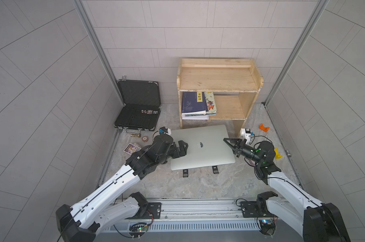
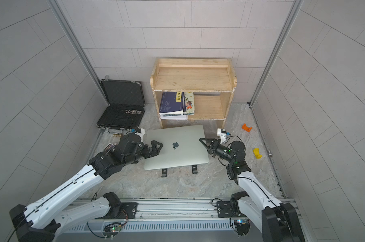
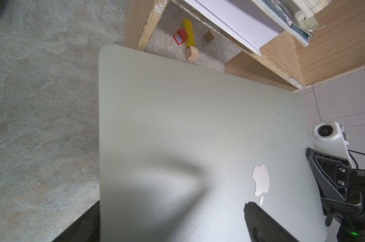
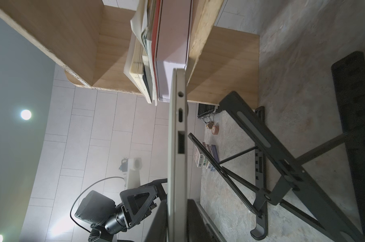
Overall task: Close the laptop lid and set it aside
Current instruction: Pick up the laptop from the computer stand.
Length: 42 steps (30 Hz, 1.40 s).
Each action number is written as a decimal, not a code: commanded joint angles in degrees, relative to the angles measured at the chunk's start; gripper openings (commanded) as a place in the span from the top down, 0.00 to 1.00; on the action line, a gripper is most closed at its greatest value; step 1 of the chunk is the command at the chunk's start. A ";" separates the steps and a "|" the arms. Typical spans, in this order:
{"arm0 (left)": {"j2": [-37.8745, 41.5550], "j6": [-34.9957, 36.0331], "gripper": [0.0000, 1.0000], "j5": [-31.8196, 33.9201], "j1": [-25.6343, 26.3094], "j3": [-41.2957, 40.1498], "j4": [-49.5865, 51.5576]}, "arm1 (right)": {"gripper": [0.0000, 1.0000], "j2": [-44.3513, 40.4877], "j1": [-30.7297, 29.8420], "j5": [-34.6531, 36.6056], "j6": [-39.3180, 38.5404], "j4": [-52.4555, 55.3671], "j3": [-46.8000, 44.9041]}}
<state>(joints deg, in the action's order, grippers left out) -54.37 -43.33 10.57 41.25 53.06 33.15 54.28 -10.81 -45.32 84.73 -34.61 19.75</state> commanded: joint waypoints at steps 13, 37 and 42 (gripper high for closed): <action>5.00 0.87 0.00 -1.59 -2.45 0.97 0.08 | 1.00 -1.68 2.59 -1.85 6.61 -8.83 0.99; 22.28 -11.71 0.00 -13.84 -7.98 -18.43 -4.40 | 1.00 -2.53 3.57 -3.03 11.44 -11.59 2.13; 22.81 -14.92 0.00 -16.59 -8.14 -20.93 -10.75 | 1.00 -3.65 3.59 -3.02 12.25 -11.18 2.14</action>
<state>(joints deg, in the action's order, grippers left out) -32.18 -55.57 -2.98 33.45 33.19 28.16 53.56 -7.46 -47.83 92.60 -37.74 19.27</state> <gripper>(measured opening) 0.998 0.184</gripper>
